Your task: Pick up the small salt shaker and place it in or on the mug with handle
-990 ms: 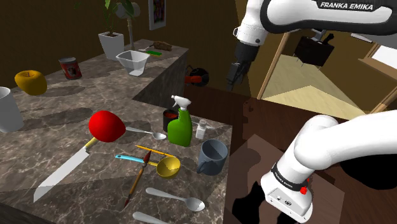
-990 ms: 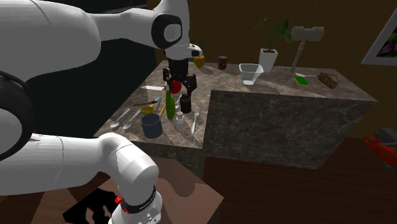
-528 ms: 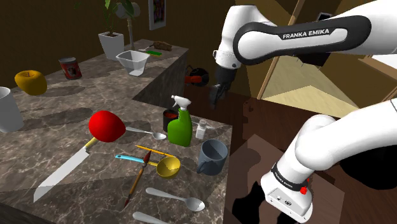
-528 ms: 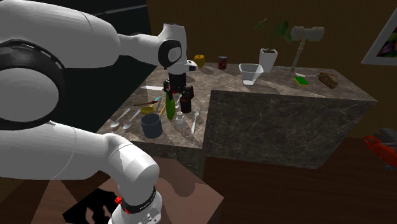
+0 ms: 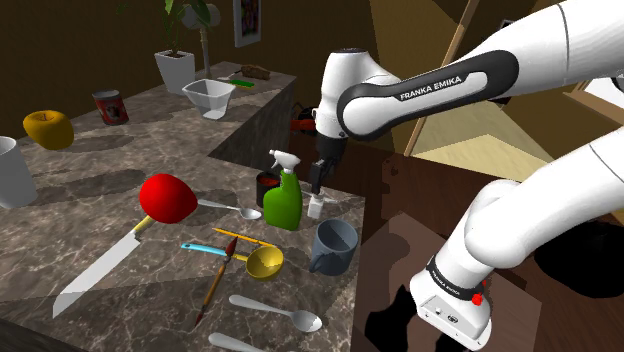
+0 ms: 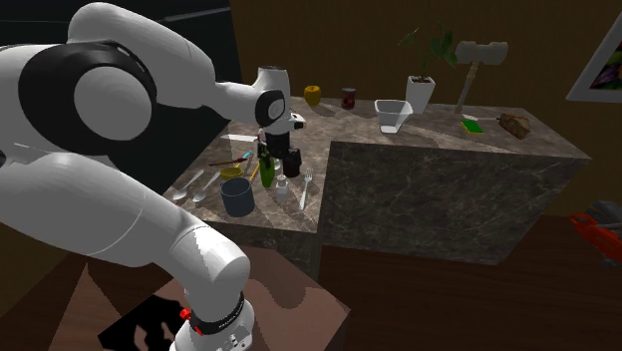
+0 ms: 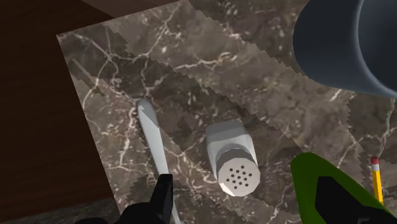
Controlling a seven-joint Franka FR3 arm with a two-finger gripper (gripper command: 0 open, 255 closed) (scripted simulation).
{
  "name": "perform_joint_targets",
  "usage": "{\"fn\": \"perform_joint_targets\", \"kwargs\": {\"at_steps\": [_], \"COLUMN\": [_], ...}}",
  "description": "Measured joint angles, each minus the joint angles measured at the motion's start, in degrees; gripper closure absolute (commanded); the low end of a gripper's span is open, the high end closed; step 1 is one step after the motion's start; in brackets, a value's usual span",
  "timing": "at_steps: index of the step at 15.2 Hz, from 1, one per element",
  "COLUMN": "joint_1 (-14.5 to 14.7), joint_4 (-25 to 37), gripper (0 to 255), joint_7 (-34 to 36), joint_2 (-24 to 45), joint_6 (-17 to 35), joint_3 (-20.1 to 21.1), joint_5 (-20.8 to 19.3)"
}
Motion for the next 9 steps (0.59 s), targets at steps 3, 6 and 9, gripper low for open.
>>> {"fn": "perform_joint_targets", "kwargs": {"at_steps": [3,6,9], "joint_1": [0.0,0.0,0.0], "joint_4": [-1.2,-2.5,-2.8], "gripper": [0,0,0], "joint_7": [0.2,0.2,0.3], "joint_2": [1.4,2.8,3.1], "joint_6": [2.6,5.3,5.8], "joint_3": [0.4,0.7,0.8], "joint_5": [0.0,0.0,0.0]}}
